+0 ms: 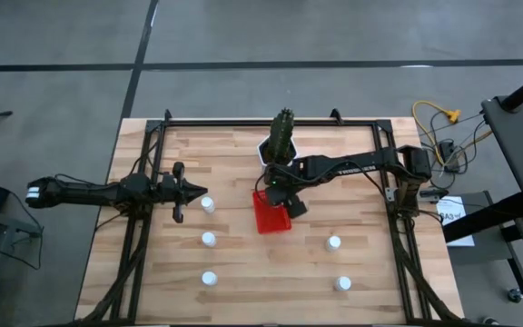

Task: Pick and place pill bottles into a basket
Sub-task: Put the white pill bottle into the red bin

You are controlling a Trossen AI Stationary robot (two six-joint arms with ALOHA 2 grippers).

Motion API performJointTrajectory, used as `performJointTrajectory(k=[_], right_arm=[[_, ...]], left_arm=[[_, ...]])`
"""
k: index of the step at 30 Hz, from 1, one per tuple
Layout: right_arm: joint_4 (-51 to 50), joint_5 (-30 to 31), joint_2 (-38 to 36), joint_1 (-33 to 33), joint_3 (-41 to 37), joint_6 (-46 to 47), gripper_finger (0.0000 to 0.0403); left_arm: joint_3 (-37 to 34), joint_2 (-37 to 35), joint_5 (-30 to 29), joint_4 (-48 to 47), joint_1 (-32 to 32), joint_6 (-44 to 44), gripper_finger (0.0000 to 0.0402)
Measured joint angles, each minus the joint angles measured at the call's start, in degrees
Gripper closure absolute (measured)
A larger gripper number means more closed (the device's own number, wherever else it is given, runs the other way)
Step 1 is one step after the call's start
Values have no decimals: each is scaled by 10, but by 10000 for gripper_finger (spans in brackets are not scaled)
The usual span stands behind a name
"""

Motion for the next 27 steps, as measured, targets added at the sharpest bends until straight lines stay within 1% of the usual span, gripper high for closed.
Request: performJointTrajectory(k=[11,17,27], right_arm=[[-5,8,0,0,0,7,213],[-14,53,0,0,0,7,213],[-15,52,0,1,0,18,213]], left_arm=[[0,0,0,0,0,0,401],[0,0,0,0,0,0,401],[0,0,0,0,0,0,401]])
